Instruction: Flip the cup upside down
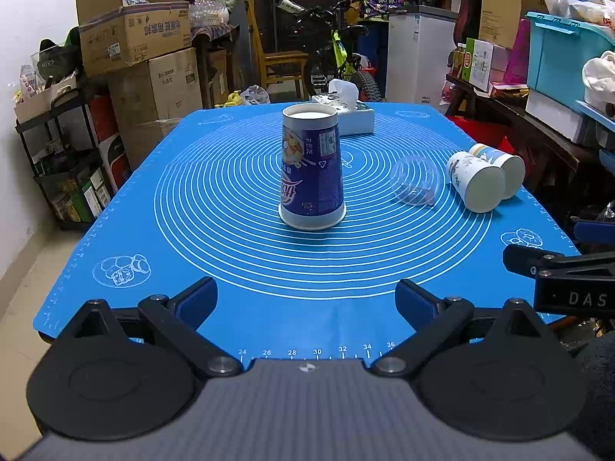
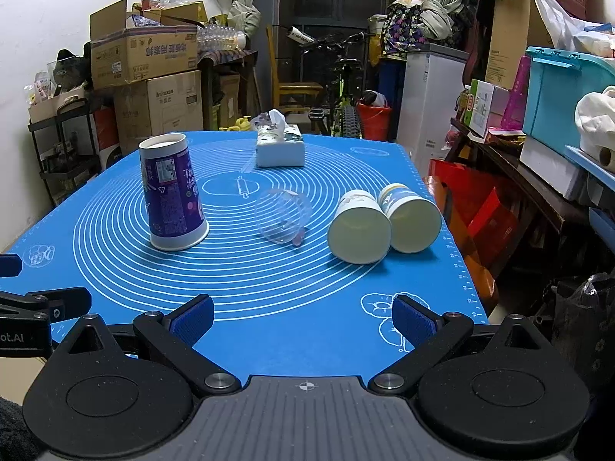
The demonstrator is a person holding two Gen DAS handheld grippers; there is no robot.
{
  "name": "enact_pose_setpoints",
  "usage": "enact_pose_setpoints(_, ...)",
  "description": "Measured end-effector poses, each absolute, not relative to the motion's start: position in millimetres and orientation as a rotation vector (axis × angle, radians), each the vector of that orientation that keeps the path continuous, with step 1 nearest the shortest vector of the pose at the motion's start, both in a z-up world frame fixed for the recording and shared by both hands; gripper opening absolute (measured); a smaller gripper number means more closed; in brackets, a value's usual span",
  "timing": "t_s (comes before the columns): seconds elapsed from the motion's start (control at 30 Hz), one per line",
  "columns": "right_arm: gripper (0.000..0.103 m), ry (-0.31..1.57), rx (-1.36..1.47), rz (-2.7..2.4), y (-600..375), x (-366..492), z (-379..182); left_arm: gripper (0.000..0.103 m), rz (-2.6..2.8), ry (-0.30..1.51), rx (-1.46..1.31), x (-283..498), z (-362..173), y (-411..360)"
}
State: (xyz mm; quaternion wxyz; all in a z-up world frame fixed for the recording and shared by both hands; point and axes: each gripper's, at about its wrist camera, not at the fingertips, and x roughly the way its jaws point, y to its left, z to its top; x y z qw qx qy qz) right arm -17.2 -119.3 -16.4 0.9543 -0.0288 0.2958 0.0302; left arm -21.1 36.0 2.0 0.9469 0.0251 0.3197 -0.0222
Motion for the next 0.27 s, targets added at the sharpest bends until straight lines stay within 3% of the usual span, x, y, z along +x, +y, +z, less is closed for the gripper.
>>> enact_pose_setpoints(0.27, 0.099, 0.606, -0.05, 0.064, -120.1, -18.3, -19.0, 0.098, -0.04, 0.655, 0.054, -20.5, 3.0, 36.0)
